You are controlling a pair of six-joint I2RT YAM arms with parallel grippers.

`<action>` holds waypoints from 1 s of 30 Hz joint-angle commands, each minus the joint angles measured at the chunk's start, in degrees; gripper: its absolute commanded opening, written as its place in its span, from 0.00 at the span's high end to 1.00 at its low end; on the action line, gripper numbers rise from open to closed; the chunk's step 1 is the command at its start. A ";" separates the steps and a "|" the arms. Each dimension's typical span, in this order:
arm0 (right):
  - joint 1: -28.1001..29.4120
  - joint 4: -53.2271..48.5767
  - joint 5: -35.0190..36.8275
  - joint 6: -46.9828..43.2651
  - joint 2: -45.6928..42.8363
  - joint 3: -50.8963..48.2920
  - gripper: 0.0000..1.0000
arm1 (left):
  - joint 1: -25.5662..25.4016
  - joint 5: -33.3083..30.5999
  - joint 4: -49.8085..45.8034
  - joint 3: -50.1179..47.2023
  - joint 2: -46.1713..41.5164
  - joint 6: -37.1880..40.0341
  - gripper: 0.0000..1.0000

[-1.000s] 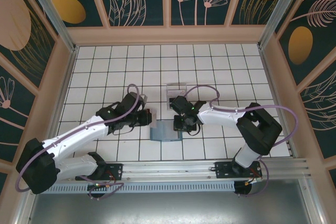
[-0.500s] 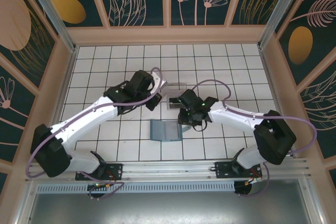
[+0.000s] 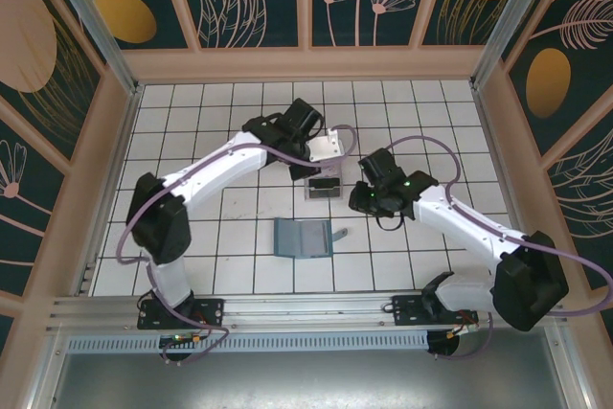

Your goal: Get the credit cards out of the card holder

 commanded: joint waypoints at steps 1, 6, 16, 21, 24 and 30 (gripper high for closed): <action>-0.93 -2.39 1.62 -1.10 -1.55 -1.50 0.70 | 1.35 3.23 -9.47 6.48 4.78 10.71 1.00; -1.82 -2.72 1.39 -0.97 -2.27 -2.53 0.70 | 2.42 2.97 -16.66 17.98 12.86 15.64 1.00; -3.68 -3.71 1.33 0.08 -4.51 -4.06 0.70 | 3.53 4.67 -27.27 34.13 25.86 19.49 1.00; -4.04 -3.49 0.96 0.04 -4.03 -4.28 0.70 | 3.53 5.89 -26.79 33.72 26.85 18.87 1.00; -4.11 -2.76 0.45 0.09 -3.93 -4.59 0.70 | 3.53 4.45 -26.79 34.81 27.56 17.39 1.00; -4.12 -2.52 0.08 -0.92 -2.58 -3.39 0.70 | 3.57 -0.33 -25.17 36.05 25.20 16.82 1.00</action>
